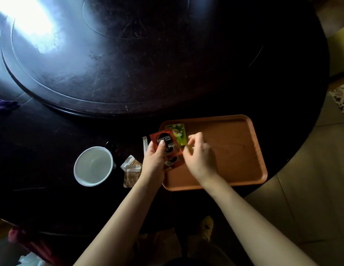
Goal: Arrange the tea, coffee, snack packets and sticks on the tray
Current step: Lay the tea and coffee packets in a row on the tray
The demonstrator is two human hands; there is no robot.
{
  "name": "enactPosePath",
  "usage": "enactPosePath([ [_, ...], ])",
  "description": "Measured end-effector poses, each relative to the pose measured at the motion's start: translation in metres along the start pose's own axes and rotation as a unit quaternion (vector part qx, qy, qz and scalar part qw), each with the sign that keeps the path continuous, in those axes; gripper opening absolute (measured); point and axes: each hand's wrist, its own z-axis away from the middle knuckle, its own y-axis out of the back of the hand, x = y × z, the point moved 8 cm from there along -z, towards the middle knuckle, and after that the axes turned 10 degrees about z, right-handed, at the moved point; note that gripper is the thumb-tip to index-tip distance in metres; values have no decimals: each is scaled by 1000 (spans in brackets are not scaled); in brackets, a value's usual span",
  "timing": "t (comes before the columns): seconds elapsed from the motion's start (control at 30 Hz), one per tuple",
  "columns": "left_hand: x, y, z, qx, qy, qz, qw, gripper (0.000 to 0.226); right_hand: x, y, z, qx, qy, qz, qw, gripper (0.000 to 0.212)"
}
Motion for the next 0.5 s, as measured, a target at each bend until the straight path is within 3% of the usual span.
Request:
enactPosePath([
  [0.13, -6, -8, 4, -20, 31, 0, 999, 18, -5, -19, 12, -109, 50, -6, 993, 36],
  [0.23, -5, -3, 3, -30, 31, 9, 999, 16, 4, -11, 17, -117, 37, -83, 989, 34],
  [0.37, -9, -7, 7, -47, 48, 28, 997, 24, 33, -13, 8, -91, -92, -193, 973, 5],
  [0.5, -11, -2, 6, -39, 61, 22, 997, 24, 66, -15, -9, -43, -212, -322, 922, 19],
])
